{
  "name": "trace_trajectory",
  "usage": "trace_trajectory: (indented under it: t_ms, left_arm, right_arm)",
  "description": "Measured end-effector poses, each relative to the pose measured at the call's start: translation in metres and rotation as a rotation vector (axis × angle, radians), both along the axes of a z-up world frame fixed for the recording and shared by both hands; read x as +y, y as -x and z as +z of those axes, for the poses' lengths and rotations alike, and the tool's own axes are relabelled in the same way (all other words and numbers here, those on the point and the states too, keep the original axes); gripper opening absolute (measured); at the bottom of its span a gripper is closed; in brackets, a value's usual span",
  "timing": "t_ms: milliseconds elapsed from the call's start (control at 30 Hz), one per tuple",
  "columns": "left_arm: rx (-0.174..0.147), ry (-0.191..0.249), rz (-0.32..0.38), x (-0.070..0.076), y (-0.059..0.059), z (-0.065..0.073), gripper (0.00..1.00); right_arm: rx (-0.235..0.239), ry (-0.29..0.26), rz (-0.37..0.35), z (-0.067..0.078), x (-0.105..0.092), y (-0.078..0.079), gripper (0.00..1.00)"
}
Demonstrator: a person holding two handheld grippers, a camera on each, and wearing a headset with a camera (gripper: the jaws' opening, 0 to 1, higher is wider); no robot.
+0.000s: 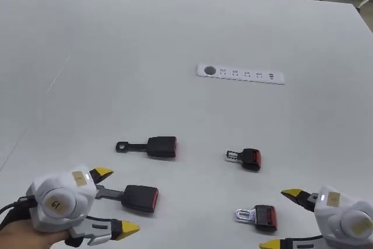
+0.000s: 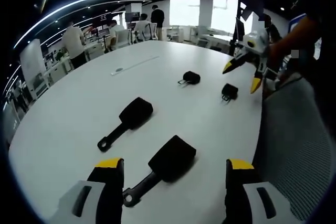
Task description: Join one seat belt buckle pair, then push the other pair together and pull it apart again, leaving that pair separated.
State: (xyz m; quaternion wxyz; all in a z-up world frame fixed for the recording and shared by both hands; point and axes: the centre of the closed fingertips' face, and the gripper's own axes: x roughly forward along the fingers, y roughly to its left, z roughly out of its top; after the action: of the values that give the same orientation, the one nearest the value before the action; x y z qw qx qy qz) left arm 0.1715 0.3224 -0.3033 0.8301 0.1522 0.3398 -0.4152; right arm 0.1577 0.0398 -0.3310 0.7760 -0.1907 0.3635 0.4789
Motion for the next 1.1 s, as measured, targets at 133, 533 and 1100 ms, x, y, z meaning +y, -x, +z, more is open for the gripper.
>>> trace_trajectory:
  t_ms: [133, 533, 1100]
  left_arm:
    - [0.008, -0.016, -0.023, 0.001, -0.005, -0.006, 0.81]
    - [0.033, -0.074, -0.157, -0.006, -0.018, -0.029, 0.72]
    - [0.085, -0.134, -0.372, -0.012, -0.019, -0.060, 0.59]
  right_arm:
    - [0.019, 0.003, 0.024, -0.003, 0.002, -0.003, 0.79]
    - [0.085, 0.042, 0.134, -0.019, 0.003, -0.002, 0.69]
    - [0.130, 0.083, 0.222, -0.030, 0.002, -0.007, 0.61]
